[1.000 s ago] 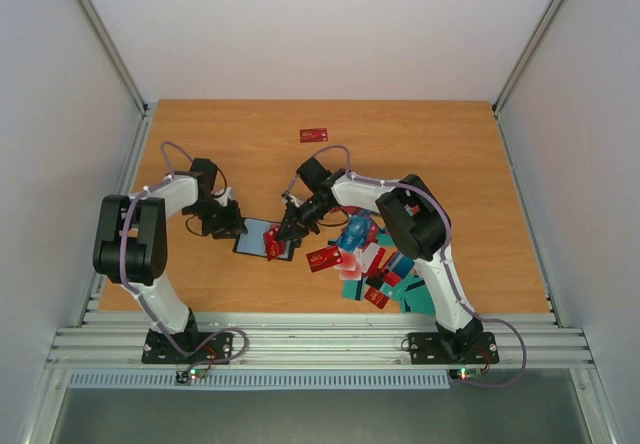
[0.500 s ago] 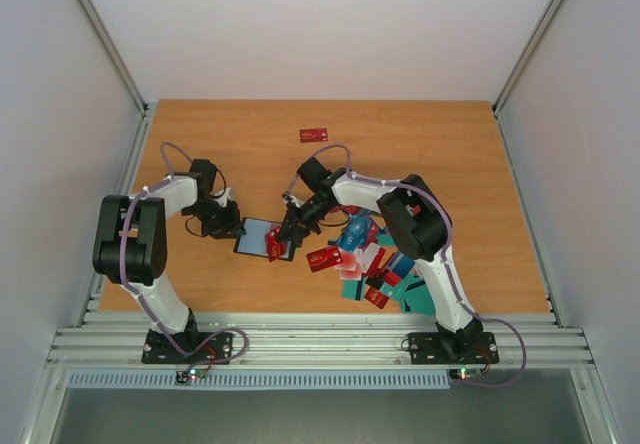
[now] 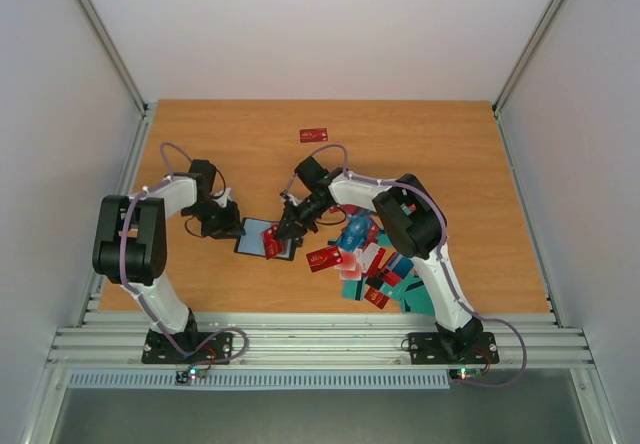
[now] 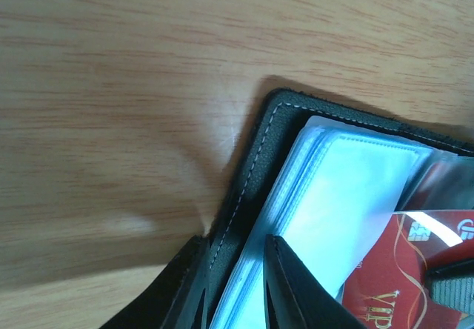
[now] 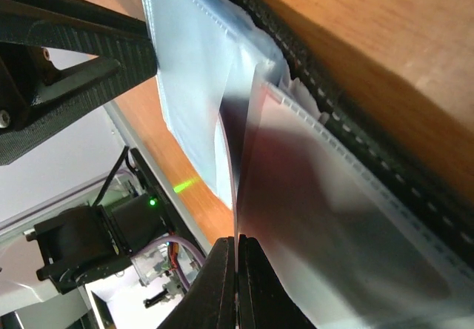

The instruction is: Put the credit cards into the card holder

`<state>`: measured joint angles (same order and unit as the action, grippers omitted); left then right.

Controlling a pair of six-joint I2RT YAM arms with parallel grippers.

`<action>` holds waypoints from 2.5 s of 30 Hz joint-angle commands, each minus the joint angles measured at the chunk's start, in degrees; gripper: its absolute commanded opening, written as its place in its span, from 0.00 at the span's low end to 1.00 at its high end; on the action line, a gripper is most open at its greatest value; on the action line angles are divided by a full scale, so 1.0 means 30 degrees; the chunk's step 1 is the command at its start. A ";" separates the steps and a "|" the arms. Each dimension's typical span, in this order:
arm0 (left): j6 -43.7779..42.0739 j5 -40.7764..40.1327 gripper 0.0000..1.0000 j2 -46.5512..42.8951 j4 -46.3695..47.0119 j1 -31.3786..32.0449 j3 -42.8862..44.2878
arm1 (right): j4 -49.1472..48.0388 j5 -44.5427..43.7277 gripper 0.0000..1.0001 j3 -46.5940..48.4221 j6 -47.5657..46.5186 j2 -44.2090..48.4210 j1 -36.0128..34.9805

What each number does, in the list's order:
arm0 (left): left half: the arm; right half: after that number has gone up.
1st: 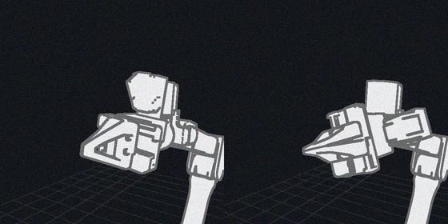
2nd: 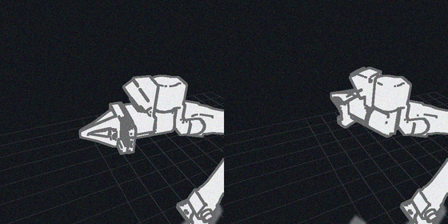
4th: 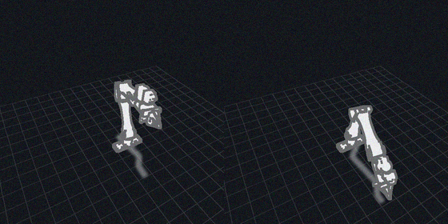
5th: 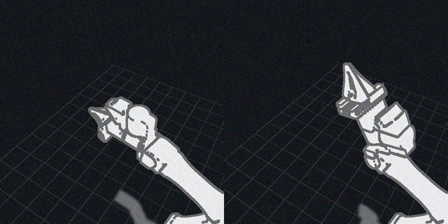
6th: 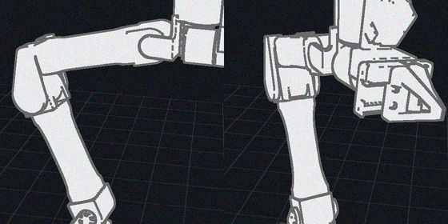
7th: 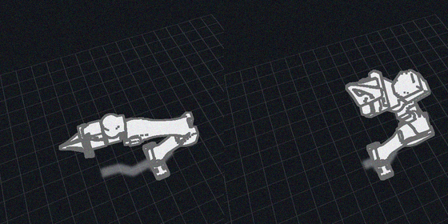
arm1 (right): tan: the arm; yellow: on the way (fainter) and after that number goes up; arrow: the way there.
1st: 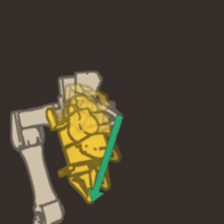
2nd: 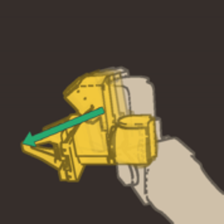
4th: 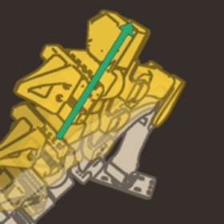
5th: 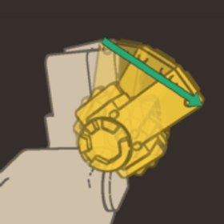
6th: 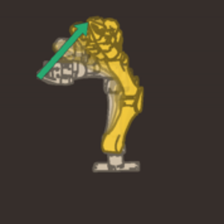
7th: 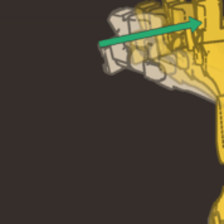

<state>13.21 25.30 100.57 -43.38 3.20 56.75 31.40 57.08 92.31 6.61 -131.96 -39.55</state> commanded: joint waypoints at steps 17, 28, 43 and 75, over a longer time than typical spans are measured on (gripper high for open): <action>-0.0350 -0.0053 0.21 0.0745 0.0134 0.0114 -0.0724 | -0.4136 -0.1464 0.01 -0.1732 0.2141 0.0012 0.0122; 0.0459 0.0819 0.20 0.0895 0.0535 0.0105 -0.1266 | -0.6604 -0.2302 0.01 -0.3068 0.3603 0.0249 0.0141; 0.1477 0.0646 0.20 0.0879 0.0509 0.0106 -0.1765 | -0.7083 -0.3223 0.01 -0.3350 0.3797 0.0692 0.0136; 0.3580 0.2202 0.20 0.0679 0.2931 0.0105 -0.3392 | -0.7810 -0.0877 0.03 -0.3580 0.3931 0.0359 -0.0565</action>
<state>23.83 36.07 98.87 -35.64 2.31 49.74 4.95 53.80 80.79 19.22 -129.40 -39.20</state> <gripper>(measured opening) 0.202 0.032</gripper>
